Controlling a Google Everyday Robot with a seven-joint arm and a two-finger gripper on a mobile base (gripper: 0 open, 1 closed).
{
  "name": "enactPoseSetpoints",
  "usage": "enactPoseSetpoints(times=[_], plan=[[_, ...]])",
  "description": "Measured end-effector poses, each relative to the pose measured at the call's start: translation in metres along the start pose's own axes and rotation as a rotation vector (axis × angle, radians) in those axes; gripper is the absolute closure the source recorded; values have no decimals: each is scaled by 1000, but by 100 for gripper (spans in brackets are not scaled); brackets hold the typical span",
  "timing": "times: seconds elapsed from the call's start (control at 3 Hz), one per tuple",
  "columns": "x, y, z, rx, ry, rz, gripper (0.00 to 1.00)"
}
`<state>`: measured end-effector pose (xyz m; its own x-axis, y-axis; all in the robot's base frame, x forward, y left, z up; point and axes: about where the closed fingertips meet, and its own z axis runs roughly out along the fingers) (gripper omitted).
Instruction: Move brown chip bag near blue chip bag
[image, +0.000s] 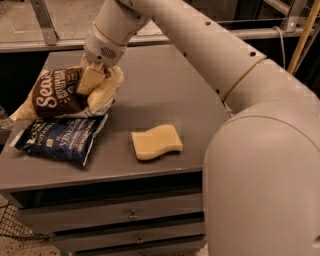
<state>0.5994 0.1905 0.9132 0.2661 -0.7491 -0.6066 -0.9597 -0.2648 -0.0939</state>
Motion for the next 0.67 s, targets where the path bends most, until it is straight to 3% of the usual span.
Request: enactPoseSetpoints(times=[0.33,0.67], plan=[[-1,0,3,-4,-2,-2,83],[-1,0,6,-6,-3,-1,58]])
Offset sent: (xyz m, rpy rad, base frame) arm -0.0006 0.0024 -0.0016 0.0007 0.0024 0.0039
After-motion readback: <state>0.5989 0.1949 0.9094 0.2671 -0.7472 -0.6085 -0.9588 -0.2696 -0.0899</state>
